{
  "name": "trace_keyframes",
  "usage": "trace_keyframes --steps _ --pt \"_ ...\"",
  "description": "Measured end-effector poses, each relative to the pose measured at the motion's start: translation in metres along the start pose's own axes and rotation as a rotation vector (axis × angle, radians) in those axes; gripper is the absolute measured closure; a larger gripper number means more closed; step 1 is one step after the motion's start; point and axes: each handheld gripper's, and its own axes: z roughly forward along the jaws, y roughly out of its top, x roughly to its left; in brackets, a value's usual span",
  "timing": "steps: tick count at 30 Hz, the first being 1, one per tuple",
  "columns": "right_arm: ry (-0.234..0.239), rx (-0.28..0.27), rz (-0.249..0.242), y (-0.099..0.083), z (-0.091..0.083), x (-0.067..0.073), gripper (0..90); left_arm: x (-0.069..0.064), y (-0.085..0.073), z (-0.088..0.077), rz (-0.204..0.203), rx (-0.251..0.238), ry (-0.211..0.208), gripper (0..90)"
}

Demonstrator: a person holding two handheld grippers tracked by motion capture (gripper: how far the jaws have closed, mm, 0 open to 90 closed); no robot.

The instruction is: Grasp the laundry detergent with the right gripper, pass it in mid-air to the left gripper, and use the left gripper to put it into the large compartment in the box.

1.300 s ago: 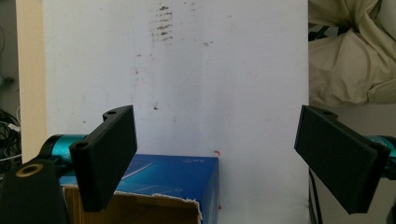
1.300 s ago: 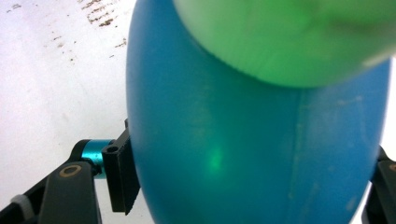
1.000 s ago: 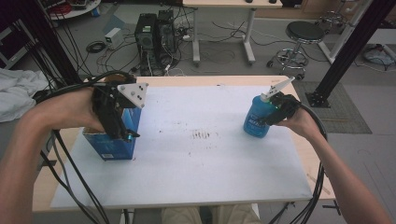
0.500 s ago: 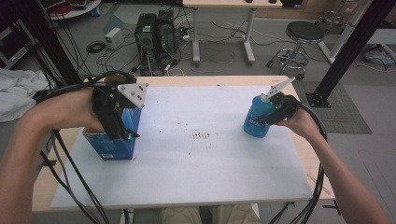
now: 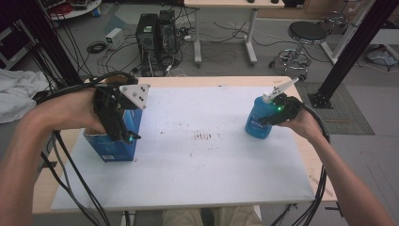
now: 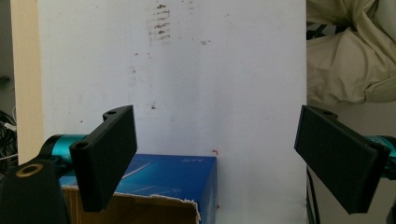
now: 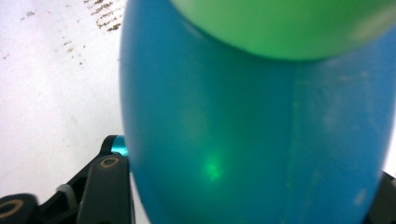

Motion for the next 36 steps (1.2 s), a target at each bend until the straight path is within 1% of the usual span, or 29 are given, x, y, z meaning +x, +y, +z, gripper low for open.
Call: trace_keyframes --steps 7,14,16,18,19,20,21,22,23,25,26,27,28,29,30,31,32,33,34,35,36 --pt "0.019 -0.025 0.013 -0.003 0.000 -0.002 43.5 0.001 0.000 0.000 0.001 0.002 0.000 13.1" --pt "0.019 -0.049 -0.002 -0.006 0.000 -0.001 45.4 0.002 0.001 0.000 -0.005 0.001 0.004 13.1" --pt "0.022 -0.050 -0.017 -0.006 0.000 -0.001 45.9 0.002 0.001 0.000 -0.011 -0.004 0.006 13.1" --pt "0.021 -0.049 -0.022 -0.005 -0.001 0.000 46.1 0.003 0.001 -0.001 -0.009 -0.002 0.007 13.1" --pt "0.021 -0.049 -0.022 -0.005 -0.001 0.001 46.3 0.003 0.002 -0.002 -0.018 -0.008 0.008 13.1" --pt "0.021 -0.049 -0.022 -0.005 -0.001 0.001 46.3 0.003 0.002 -0.002 -0.018 -0.008 0.008 13.1" --pt "0.024 -0.045 -0.034 -0.004 -0.001 0.001 46.3 0.004 0.003 -0.003 -0.020 -0.009 0.007 13.1" --pt "0.032 -0.044 -0.047 -0.001 -0.001 0.004 46.5 0.004 0.004 -0.003 -0.025 -0.012 0.009 13.2" --pt "0.032 -0.044 -0.047 -0.001 -0.001 0.004 46.5 0.005 0.006 -0.004 -0.031 -0.017 0.011 13.1" --pt "0.052 -0.043 -0.086 0.007 -0.002 0.014 46.4 0.008 0.012 -0.005 -0.045 -0.034 0.008 13.2" --pt "0.052 -0.043 -0.086 0.007 -0.002 0.014 46.4 0.008 0.012 -0.005 -0.045 -0.034 0.008 13.2" --pt "0.071 -0.044 -0.117 0.015 -0.004 0.022 46.4 0.010 0.015 -0.005 -0.045 -0.037 0.008 13.2" --pt "0.081 -0.047 -0.134 0.020 -0.004 0.026 46.3 0.011 0.018 -0.004 -0.047 -0.042 0.007 13.1" --pt "0.090 -0.051 -0.153 0.024 -0.005 0.031 46.3 0.015 0.025 -0.001 -0.044 -0.048 0.003 13.1" --pt "0.098 -0.053 -0.170 0.029 -0.005 0.035 46.3 0.017 0.028 0.000 -0.052 -0.052 -0.001 13.1" --pt "0.098 -0.053 -0.170 0.029 -0.005 0.035 46.3 0.017 0.028 0.000 -0.052 -0.052 -0.001 13.2" --pt "0.115 -0.065 -0.201 0.039 -0.006 0.044 46.2 0.019 0.032 0.002 -0.054 -0.054 -0.002 13.2" --pt "0.127 -0.072 -0.218 0.044 -0.006 0.048 46.2 0.023 0.039 0.005 -0.071 -0.057 -0.001 13.2" --pt "0.127 -0.072 -0.218 0.044 -0.006 0.048 46.2 0.023 0.039 0.005 -0.071 -0.057 -0.001 13.2" --pt "0.139 -0.078 -0.231 0.048 -0.006 0.051 46.2 0.026 0.042 0.007 -0.080 -0.062 0.000 13.2" --pt "0.163 -0.085 -0.253 0.055 -0.005 0.059 46.2 0.028 0.046 0.009 -0.086 -0.063 0.002 13.2"
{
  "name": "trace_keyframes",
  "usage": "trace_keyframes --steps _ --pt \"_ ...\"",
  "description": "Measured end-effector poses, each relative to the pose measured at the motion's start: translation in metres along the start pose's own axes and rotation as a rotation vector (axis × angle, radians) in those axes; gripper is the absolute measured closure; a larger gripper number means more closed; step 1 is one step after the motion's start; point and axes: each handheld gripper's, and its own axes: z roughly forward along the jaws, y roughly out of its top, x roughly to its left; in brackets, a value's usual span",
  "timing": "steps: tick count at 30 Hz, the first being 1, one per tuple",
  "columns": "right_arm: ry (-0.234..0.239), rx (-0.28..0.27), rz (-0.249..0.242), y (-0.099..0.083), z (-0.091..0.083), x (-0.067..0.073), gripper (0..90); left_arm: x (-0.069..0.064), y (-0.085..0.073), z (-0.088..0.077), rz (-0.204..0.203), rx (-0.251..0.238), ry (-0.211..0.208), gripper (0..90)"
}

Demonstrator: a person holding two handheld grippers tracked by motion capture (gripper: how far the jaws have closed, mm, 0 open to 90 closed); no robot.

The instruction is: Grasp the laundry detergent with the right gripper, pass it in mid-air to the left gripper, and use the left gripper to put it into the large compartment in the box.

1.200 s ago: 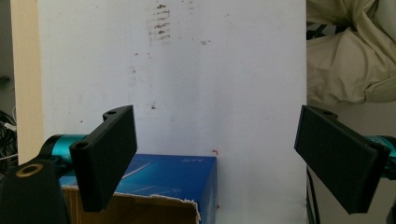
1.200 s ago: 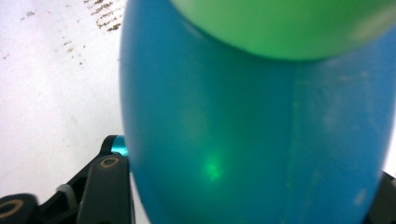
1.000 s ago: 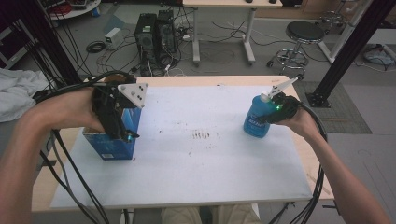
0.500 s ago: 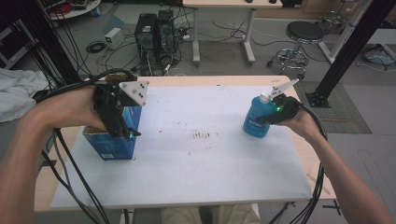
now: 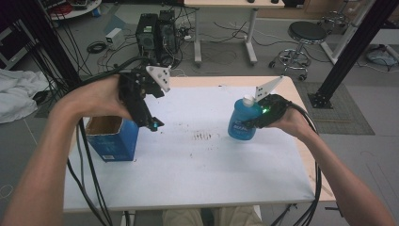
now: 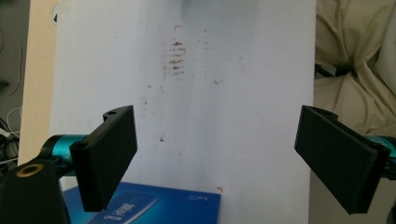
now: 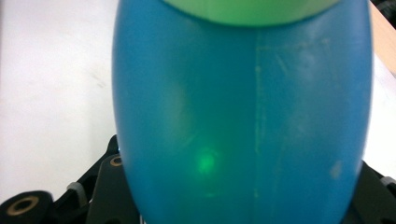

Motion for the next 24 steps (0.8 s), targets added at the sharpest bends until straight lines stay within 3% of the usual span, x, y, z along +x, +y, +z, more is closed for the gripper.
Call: trace_keyframes --steps 3,9,10,14,20,24 --pt "0.024 -0.005 -0.028 0.011 0.006 0.007 46.1 0.008 0.014 0.012 -0.040 -0.014 -0.005 13.2" --pt "0.050 -0.008 -0.057 0.021 0.014 0.014 46.1 0.011 0.030 0.026 -0.029 -0.023 -0.020 13.1" --pt "0.074 -0.008 -0.086 0.028 0.021 0.018 46.1 0.012 0.042 0.038 -0.013 -0.012 -0.041 13.1" --pt "0.107 -0.008 -0.116 0.036 0.029 0.023 46.0 0.014 0.052 0.053 -0.002 0.003 -0.059 13.1" --pt "0.167 -0.020 -0.146 0.046 0.038 0.029 46.0 0.016 0.067 0.082 -0.013 -0.006 -0.083 13.1" --pt "0.176 -0.010 -0.159 0.048 0.042 0.031 46.0 0.016 0.070 0.090 -0.027 -0.009 -0.090 13.1"
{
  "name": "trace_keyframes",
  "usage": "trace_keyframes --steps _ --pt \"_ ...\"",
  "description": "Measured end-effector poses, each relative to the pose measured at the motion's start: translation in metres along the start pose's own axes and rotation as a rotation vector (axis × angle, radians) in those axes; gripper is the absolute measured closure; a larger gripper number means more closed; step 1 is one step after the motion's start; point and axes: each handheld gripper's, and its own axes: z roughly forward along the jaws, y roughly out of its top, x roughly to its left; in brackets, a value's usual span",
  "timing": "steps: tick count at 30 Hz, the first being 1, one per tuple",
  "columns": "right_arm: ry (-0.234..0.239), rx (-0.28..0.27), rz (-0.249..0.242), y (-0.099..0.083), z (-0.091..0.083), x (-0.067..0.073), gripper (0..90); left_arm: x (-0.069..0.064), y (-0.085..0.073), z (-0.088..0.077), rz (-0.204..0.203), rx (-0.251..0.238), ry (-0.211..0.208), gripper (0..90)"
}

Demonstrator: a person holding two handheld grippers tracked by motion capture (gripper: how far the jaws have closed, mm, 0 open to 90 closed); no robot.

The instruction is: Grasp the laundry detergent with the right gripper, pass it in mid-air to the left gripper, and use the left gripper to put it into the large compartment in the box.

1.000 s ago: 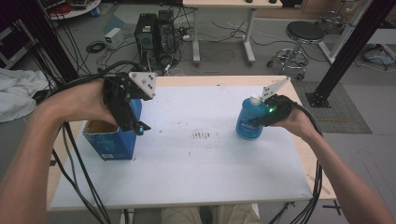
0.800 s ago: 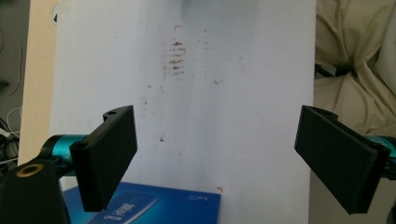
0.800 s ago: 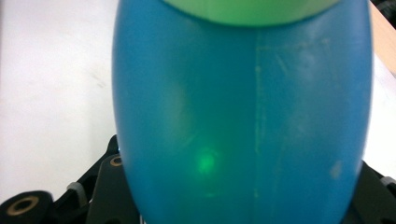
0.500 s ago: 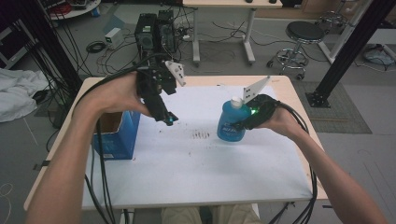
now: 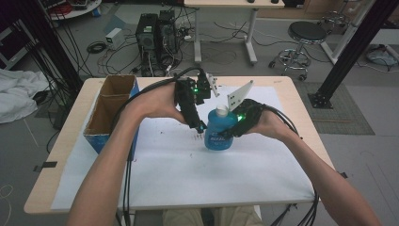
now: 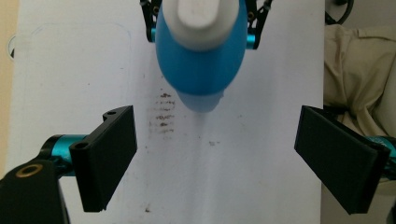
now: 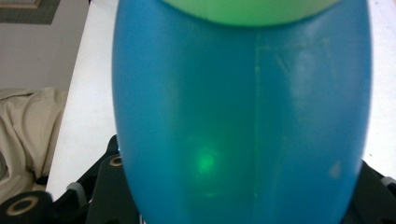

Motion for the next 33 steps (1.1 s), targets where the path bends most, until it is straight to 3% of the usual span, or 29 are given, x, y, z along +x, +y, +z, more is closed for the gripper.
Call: trace_keyframes --steps 11,33 --pt "0.011 0.005 -0.005 0.001 0.005 0.002 45.9 0.003 0.011 0.029 -0.018 -0.005 -0.019 13.2" --pt "0.008 0.001 -0.009 0.002 0.007 0.001 45.8 0.004 0.016 0.047 -0.030 -0.030 -0.014 17.9"
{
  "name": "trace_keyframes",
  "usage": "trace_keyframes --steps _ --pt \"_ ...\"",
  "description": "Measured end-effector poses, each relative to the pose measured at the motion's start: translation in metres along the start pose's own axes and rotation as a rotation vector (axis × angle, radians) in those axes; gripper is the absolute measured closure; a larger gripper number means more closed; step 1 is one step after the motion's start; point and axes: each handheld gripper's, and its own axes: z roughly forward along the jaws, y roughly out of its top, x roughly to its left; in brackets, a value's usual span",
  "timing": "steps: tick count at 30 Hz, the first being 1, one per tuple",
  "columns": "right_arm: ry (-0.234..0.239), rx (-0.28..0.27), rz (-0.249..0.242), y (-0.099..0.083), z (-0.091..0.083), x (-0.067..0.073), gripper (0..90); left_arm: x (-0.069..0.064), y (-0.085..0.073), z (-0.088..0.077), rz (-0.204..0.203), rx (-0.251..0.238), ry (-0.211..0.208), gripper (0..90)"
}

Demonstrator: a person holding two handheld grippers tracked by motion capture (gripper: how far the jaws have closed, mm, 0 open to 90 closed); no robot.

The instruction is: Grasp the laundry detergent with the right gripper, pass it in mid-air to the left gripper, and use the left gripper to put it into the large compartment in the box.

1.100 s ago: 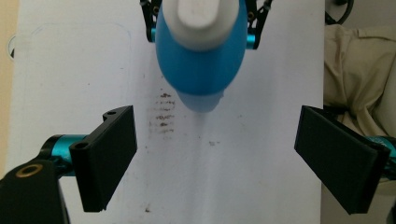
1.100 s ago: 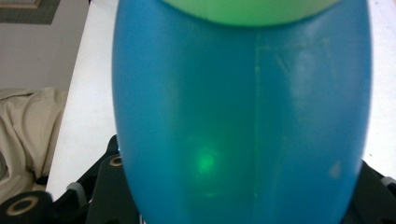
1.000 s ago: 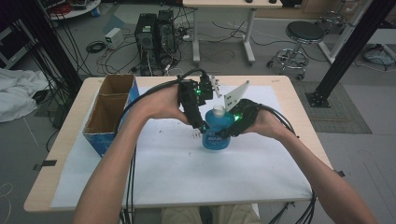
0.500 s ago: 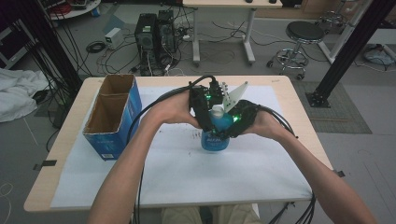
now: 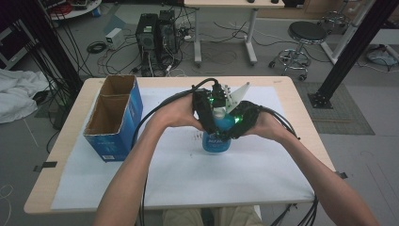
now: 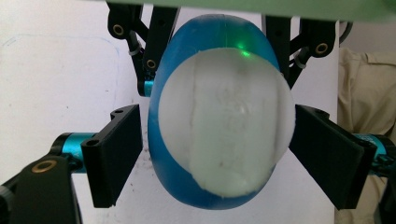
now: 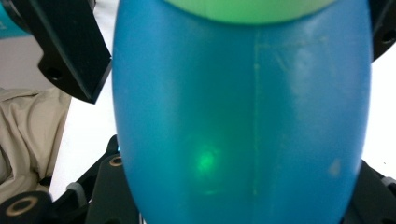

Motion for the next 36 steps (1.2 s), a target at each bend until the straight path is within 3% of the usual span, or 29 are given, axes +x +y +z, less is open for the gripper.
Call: trace_keyframes --steps 36 --pt "0.014 0.002 0.013 0.0010 0.0038 0.0025 45.6 -0.0004 0.0002 0.0008 -0.001 -0.020 0.000 36.9"
